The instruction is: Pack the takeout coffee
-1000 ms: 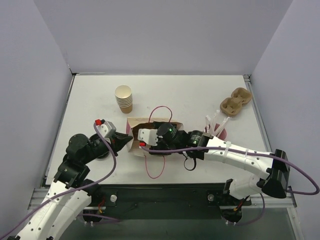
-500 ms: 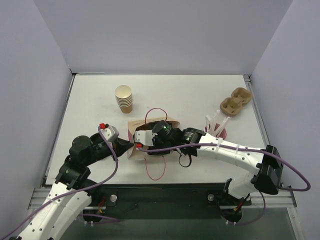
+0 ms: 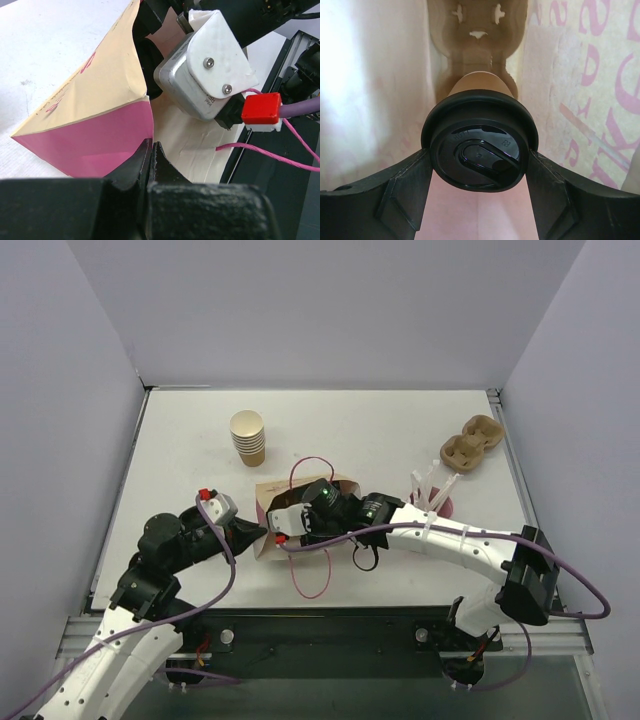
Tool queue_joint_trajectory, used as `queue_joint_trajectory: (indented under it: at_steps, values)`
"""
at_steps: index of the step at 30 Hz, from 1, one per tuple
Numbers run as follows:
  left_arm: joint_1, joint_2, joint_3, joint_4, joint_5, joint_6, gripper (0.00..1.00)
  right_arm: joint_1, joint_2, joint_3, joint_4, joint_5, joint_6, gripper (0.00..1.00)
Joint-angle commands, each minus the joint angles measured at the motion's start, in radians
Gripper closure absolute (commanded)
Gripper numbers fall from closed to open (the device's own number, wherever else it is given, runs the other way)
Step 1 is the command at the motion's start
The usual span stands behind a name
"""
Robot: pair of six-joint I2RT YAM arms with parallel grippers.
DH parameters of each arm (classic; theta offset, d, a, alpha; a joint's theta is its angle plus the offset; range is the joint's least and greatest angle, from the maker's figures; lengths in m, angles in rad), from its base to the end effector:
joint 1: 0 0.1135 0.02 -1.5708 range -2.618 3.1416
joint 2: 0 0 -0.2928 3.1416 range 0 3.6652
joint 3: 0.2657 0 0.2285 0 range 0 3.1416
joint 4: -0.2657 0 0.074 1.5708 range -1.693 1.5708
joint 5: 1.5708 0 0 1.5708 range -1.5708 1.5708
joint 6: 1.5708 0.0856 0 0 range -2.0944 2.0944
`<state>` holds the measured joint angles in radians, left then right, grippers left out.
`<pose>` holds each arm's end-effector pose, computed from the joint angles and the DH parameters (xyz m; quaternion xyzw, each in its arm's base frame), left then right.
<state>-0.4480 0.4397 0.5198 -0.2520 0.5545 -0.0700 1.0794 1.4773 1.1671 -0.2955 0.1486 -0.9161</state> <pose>0.0838 -0.0903 0.2905 0.3114 0.6898 -0.3610 0.5449 0.1770 0.3038 0.3045 -0.7236 0.5079 -0.0278 0.4666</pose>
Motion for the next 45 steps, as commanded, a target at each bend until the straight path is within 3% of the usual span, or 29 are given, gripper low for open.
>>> queue_joint_trajectory:
  at_steps: [1, 9, 19, 30, 45]
  values:
    - [0.003, -0.015, 0.002, 0.02, 0.027, 0.013, 1.0, -0.019, -0.005, 0.029, -0.028, 0.037, -0.096, 0.6]
    - [0.005, -0.022, -0.009, 0.066, 0.012, 0.01, 1.0, -0.053, 0.023, 0.062, -0.105, 0.005, -0.136, 0.6]
    - [0.005, 0.073, -0.014, 0.237, 0.016, 0.047, 1.0, -0.064, 0.09, 0.091, -0.079, -0.006, -0.135, 0.6]
    - [0.005, 0.048, -0.049, 0.237, 0.028, 0.044, 1.0, -0.072, 0.066, 0.022, -0.001, 0.045, -0.147, 0.61]
    - [0.005, 0.051, -0.029, 0.221, 0.039, 0.064, 1.0, -0.093, 0.029, -0.024, -0.027, 0.089, -0.196, 0.61]
